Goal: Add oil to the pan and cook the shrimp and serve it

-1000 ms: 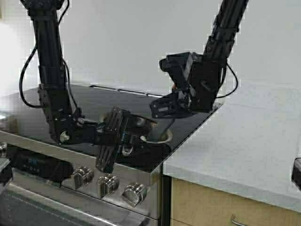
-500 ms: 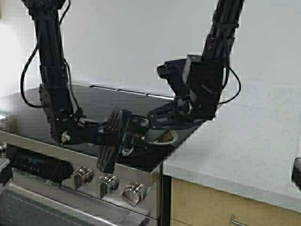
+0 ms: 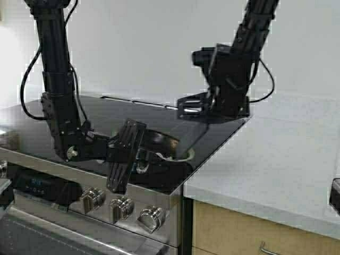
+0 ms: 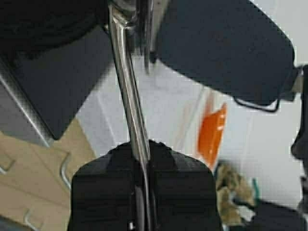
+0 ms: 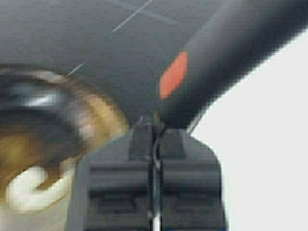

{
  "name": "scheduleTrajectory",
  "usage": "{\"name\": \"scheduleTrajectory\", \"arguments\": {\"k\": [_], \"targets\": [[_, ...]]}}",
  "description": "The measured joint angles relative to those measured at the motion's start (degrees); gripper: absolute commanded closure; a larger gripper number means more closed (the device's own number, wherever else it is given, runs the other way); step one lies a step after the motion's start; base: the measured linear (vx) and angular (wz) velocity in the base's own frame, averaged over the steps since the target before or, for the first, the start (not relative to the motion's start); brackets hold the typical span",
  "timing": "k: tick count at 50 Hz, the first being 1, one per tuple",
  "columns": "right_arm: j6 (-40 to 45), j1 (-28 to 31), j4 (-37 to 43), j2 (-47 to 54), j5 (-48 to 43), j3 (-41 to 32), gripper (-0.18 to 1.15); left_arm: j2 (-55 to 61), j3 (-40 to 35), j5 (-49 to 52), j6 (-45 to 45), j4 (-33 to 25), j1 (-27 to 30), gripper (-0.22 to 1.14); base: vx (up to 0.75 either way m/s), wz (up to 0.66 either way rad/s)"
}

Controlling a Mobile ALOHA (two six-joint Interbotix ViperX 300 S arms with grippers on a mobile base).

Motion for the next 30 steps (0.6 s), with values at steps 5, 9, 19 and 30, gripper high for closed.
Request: {"name": "scheduleTrajectory", "arguments": {"k": [5,9,19,30], "targets": [[0.00,-2.81,0.00,0.00,2.90,-1.41,0.90,-0.09,0.35,0.00,0.44,0.00,0.44,0.89,0.00,0.00],[0.09,-3.96,0.00,0.62,4.83,-3.08,0.90,-0.09,0.44,0.00,0.44,0.09,0.53,0.89,0.00,0.00],[0.53,-4.13,-0.18,2.20,5.98,-5.80,0.90,-0.09,0.44,0.70,0.70,1.05,0.44,0.89,0.00,0.00],[0.26,-4.13,-0.18,2.29,6.86,-7.65,0.90,-0.26,0.44,1.23,0.79,1.49,0.44,0.89,0.00,0.00]]}}
